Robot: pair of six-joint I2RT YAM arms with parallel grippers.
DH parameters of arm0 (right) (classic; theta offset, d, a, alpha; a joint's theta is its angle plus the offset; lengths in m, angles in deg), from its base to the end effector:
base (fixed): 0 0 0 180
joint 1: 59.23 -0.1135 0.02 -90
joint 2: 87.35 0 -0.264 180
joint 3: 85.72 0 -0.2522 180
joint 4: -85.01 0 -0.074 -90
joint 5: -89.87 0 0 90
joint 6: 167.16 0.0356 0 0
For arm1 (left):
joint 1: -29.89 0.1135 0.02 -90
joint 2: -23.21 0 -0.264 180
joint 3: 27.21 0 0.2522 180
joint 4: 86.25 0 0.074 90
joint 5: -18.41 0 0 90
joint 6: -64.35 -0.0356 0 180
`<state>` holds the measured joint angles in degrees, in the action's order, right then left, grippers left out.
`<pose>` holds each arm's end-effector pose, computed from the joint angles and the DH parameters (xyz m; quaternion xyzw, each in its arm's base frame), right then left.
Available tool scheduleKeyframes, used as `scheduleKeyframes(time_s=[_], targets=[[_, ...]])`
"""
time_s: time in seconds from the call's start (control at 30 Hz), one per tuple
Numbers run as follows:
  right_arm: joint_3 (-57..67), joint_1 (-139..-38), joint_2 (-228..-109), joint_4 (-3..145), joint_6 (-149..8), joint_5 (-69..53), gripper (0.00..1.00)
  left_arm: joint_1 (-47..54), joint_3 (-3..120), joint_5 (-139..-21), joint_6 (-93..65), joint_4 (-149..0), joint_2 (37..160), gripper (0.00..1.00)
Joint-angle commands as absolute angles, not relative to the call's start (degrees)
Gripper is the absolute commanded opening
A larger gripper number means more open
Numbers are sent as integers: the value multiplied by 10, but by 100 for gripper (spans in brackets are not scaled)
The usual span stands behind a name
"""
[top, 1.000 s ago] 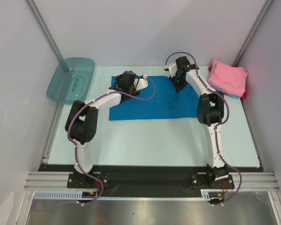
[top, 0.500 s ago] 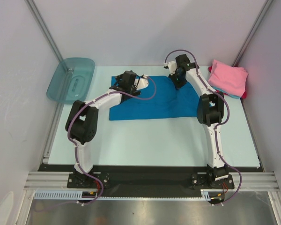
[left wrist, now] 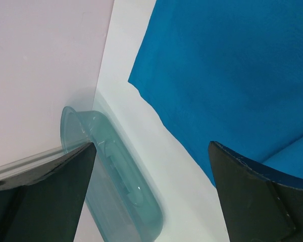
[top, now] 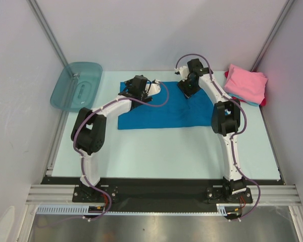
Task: Fold and stack the t-shirts
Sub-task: Fold the tshirt
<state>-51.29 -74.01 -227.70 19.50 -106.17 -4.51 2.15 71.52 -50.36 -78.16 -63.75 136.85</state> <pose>0.5105 0.1375 0.2098 -0.3693 0.8925 0.0049 0.2588 0.4084 -0.2002 0.2253 0.5055 0.7264 0.2547 0.3899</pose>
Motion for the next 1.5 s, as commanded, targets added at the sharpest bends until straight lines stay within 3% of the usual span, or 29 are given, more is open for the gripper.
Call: scheduleKeyframes(time_s=[0.0, 0.17, 0.23, 0.27, 0.33, 0.4, 0.77, 1.47], targets=[[-517, -741, -2262, 207, -1066, -23, 65, 16, 737, -504, -772, -640, 1370, 100], [-505, -723, -2238, 218, -1062, -1, 67, 19, 707, -505, -789, -654, 1359, 100], [-491, -700, -2232, 225, -1062, 23, 62, 19, 694, -508, -800, -661, 1352, 100], [-480, -691, -2232, 229, -1060, 29, 56, 22, 682, -512, -802, -662, 1342, 100], [-472, -661, -2236, 230, -1055, 35, 22, 27, 669, -526, -802, -662, 1333, 100], [-459, -646, -2238, 232, -1055, 44, 0, 33, 643, -533, -804, -664, 1322, 100], [-433, -618, -2230, 233, -1063, 43, 0, 44, 555, -544, -803, -677, 1299, 100], [-381, -598, -2164, 210, -1070, 15, 0, 49, 577, -552, -821, -648, 1348, 100]])
